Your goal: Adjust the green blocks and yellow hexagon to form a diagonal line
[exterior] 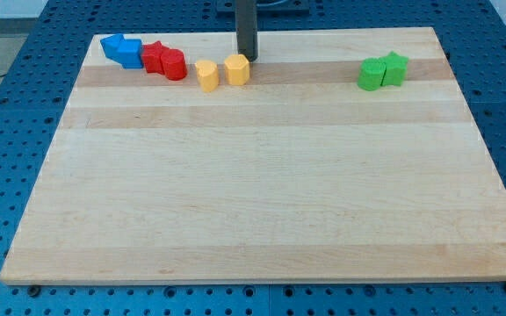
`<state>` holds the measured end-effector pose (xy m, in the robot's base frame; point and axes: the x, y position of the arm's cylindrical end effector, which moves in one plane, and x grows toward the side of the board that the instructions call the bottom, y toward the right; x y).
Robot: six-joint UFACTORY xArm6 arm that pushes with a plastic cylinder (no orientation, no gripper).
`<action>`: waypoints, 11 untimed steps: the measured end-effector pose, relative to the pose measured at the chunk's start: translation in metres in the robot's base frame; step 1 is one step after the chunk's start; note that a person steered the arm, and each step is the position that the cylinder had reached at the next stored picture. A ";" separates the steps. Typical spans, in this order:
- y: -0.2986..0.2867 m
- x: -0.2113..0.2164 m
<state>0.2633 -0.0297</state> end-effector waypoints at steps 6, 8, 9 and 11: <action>0.236 -0.004; 0.258 0.042; 0.248 0.046; 0.172 0.054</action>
<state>0.3175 0.1418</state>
